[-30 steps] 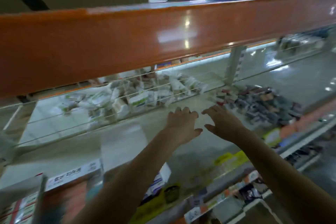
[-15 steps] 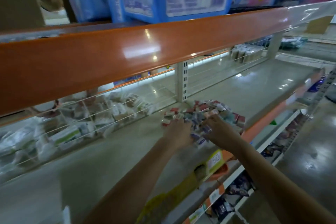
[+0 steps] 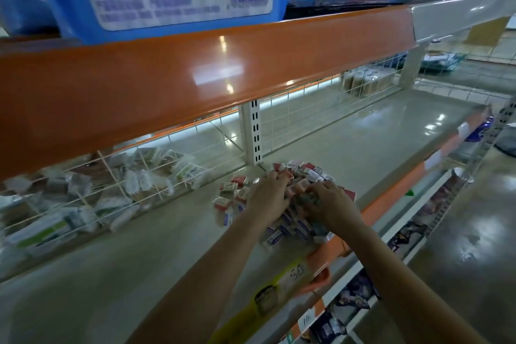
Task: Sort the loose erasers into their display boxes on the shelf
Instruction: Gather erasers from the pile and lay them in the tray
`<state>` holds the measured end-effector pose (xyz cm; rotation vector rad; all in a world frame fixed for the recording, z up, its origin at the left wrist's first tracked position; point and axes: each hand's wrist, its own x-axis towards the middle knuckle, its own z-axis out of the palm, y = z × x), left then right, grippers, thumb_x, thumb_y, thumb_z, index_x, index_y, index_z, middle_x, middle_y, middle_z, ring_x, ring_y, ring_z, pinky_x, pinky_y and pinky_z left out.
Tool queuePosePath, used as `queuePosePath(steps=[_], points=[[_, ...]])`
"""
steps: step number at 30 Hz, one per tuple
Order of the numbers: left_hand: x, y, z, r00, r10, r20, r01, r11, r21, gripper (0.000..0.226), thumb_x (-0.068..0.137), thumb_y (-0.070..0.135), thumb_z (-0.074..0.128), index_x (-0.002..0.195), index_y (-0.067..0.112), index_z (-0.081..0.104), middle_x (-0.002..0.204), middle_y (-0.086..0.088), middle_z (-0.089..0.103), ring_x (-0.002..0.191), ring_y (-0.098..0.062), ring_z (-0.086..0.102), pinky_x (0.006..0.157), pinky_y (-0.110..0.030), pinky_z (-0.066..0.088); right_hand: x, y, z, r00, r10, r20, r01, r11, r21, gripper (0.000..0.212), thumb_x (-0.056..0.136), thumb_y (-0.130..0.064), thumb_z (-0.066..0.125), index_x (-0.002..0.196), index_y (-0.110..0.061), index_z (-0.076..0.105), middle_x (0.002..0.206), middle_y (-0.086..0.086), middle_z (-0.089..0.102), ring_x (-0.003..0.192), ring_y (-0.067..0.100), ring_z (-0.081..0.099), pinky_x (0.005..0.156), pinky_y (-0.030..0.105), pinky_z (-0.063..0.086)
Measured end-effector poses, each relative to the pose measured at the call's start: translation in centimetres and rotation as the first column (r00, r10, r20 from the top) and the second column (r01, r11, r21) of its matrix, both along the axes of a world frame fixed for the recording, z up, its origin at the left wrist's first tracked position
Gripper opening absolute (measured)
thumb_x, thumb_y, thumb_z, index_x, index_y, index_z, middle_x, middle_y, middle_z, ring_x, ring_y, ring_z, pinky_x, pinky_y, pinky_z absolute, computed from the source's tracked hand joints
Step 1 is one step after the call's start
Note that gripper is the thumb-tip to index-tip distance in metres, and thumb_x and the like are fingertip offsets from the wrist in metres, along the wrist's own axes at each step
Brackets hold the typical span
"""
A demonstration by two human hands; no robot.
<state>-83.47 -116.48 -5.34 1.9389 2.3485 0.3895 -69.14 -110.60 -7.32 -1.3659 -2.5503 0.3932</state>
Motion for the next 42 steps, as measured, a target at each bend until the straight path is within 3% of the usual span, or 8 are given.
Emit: queuePosePath(steps=[7,14,17,22,25,30,35,42], points=[[0.1,-0.1,-0.9,0.988,0.043,0.148,-0.054,0.996,0.074,0.034,0.091,0.021,0.056,0.125,0.016,0.052,0.135,0.000,0.042,0.118,-0.016,0.044,0.084,-0.017,0.030,0.4,-0.1,-1.0,0.994,0.004,-0.107,0.004,0.998,0.070,0.039,0.090,-0.034,0.055,0.127,-0.021,0.049,0.131,0.000,0.049,0.118,0.019,0.048,0.093,0.036,0.046],[-0.5,-1.4,-1.2,0.948,0.078,0.308,-0.136,0.976,0.172,0.032,0.089,0.022,0.060,0.121,0.022,0.057,0.119,0.004,0.057,0.103,-0.014,0.054,0.078,-0.023,0.043,1.6,-0.6,-0.4,0.947,0.078,-0.313,-0.047,0.993,0.105,0.030,0.088,-0.018,0.060,0.117,-0.020,0.061,0.114,-0.001,0.062,0.096,0.011,0.056,0.079,0.018,0.045],[-1.2,-2.7,-0.8,0.915,0.059,0.399,-0.154,0.966,0.209,0.034,0.087,0.023,0.063,0.121,0.026,0.058,0.117,0.003,0.061,0.098,-0.012,0.058,0.075,-0.025,0.050,1.5,-1.2,0.3,0.903,0.118,-0.412,-0.098,0.993,0.068,0.030,0.087,-0.015,0.061,0.116,-0.017,0.062,0.110,0.000,0.064,0.088,0.004,0.055,0.067,0.005,0.039],[-2.2,-6.2,0.4,0.837,0.029,0.547,-0.194,0.950,0.246,0.032,0.085,0.016,0.066,0.115,0.029,0.061,0.098,0.013,0.061,0.077,0.004,0.057,0.061,-0.005,0.043,0.3,-3.2,1.4,0.784,0.065,-0.618,-0.171,0.979,-0.114,0.021,0.088,-0.013,0.059,0.108,-0.017,0.062,0.088,-0.009,0.061,0.070,-0.001,0.056,0.064,0.011,0.048],[-3.2,-8.6,0.6,0.807,0.032,0.589,-0.247,0.925,0.288,0.027,0.084,0.020,0.067,0.105,0.037,0.062,0.097,0.016,0.064,0.084,0.001,0.059,0.067,-0.010,0.045,-1.0,-4.5,1.7,0.679,-0.074,-0.730,-0.269,0.900,-0.342,0.020,0.088,-0.006,0.056,0.099,-0.022,0.062,0.092,0.001,0.065,0.082,0.015,0.064,0.076,0.032,0.057],[-5.1,-13.8,1.5,0.783,0.092,0.615,-0.341,0.891,0.300,0.021,0.087,0.022,0.063,0.098,0.039,0.063,0.091,0.018,0.066,0.084,0.004,0.059,0.063,-0.011,0.043,-4.1,-7.6,2.6,0.516,-0.261,-0.816,-0.491,0.690,-0.531,0.020,0.088,0.003,0.053,0.091,-0.012,0.065,0.092,0.012,0.069,0.079,0.015,0.069,0.074,0.027,0.057],[-7.5,-20.6,2.5,0.714,0.251,0.653,-0.537,0.795,0.282,0.021,0.092,0.026,0.055,0.077,0.040,0.061,0.067,0.019,0.062,0.064,0.007,0.056,0.057,-0.009,0.040,-8.7,-12.8,3.5,0.515,-0.190,-0.836,-0.634,0.571,-0.521,0.022,0.087,0.005,0.054,0.090,-0.012,0.067,0.083,0.005,0.072,0.078,0.015,0.069,0.070,0.020,0.056],[-10.5,-32.2,3.6,0.585,0.300,0.753,-0.698,0.659,0.280,0.021,0.092,0.018,0.055,0.074,0.024,0.065,0.066,0.007,0.064,0.056,0.003,0.052,0.054,-0.013,0.038,-14.7,-22.3,4.9,0.528,-0.080,-0.845,-0.746,0.433,-0.507,0.024,0.084,0.008,0.056,0.095,-0.010,0.067,0.088,0.013,0.068,0.076,0.020,0.069,0.067,0.020,0.055]])
